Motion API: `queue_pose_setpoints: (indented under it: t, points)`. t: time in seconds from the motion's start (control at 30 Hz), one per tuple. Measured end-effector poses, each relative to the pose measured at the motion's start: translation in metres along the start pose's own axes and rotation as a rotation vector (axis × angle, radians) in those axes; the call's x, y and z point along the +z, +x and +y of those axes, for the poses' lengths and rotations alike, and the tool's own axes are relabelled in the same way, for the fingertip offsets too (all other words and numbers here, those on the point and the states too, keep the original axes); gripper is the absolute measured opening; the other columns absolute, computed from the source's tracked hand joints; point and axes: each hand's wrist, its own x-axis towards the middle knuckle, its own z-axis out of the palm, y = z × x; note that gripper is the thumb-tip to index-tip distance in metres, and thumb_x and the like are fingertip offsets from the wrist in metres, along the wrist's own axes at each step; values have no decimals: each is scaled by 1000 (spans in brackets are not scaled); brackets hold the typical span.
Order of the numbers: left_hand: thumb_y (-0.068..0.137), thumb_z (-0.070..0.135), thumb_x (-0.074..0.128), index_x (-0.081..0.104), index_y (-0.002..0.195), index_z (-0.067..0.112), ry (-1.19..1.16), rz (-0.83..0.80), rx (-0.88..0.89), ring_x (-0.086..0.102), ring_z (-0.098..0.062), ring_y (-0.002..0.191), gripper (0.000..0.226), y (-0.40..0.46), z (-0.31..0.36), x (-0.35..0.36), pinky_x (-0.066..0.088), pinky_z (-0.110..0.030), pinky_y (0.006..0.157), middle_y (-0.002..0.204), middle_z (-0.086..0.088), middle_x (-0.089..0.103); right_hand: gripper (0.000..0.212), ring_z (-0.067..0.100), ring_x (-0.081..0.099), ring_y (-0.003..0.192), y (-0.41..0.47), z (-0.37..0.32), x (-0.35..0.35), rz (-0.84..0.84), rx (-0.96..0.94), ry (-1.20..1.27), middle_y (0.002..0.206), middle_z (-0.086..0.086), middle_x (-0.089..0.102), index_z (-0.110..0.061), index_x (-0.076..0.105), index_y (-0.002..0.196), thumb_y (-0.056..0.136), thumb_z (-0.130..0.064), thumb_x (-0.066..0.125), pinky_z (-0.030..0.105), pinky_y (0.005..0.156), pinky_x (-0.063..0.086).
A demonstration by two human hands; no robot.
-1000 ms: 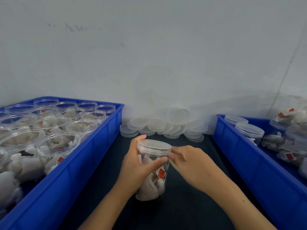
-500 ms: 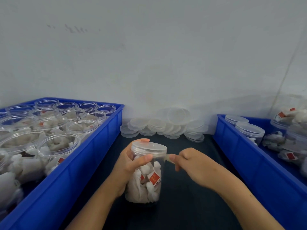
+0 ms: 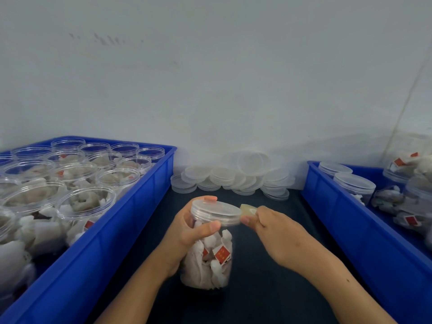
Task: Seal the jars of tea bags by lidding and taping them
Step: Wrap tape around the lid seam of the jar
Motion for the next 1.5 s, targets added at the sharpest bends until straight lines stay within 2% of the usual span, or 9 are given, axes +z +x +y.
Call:
queue_pose_setpoints:
  t: [0.2,0.37,0.53,0.73,0.9,1.0,1.13,1.3,1.5]
  points:
    - [55,49,78,49,132,32,25,-18,19,62,-8,113,84,0,3,2,52,-25,88,118,12,67,40,10,44,66,6,7,4,-82,18,133,77,-2,48,-17,48,86,102,-48,27,30,67,43]
    - [48,50,84,41,135,39,130,3,54,54,0,120,97,3,7,1,47,-25,98,128,15,57,48,14,47,78,10,10,3,-145,77,190,89,2,53,-9,53,95,102,-50,27,36,86,47]
    - [48,54,84,22,146,42,198,-7,85,48,10,121,116,3,9,0,41,-20,104,134,23,47,44,14,46,76,12,10,5,-146,79,215,86,2,50,-12,49,89,102,-48,28,33,79,44]
    - [30,59,87,25,133,47,256,562,322,50,10,112,121,-7,0,50,41,-2,80,133,15,38,42,13,45,69,17,13,11,-125,96,239,79,0,50,-13,47,81,103,-44,30,28,64,38]
    - [35,52,89,27,125,44,156,742,242,52,9,105,110,-10,-13,80,38,-6,75,125,15,47,38,13,43,66,18,16,14,-130,74,242,76,1,49,-13,45,78,104,-37,32,28,63,37]
    - [39,56,88,31,124,40,188,735,207,55,7,97,103,-6,-14,75,42,-18,74,109,24,55,38,14,46,70,18,17,12,-153,51,231,80,1,51,-13,47,84,103,-41,29,31,69,40]
    - [40,70,78,43,112,39,272,675,172,53,18,91,86,0,-7,59,40,-13,69,97,27,58,42,14,46,66,17,18,7,-182,43,296,74,1,53,-14,48,84,101,-48,30,31,71,41]
    - [46,76,69,49,119,33,419,542,147,59,-1,96,87,6,3,33,47,-25,78,101,19,61,40,12,47,62,12,19,0,-183,-23,428,65,-1,54,-15,53,83,99,-48,37,27,66,40]
    - [42,85,64,48,117,34,532,365,104,59,0,95,92,8,12,16,51,-25,78,100,18,61,34,13,49,66,13,18,1,-131,-13,424,70,-1,55,-13,59,83,97,-42,46,32,69,42]
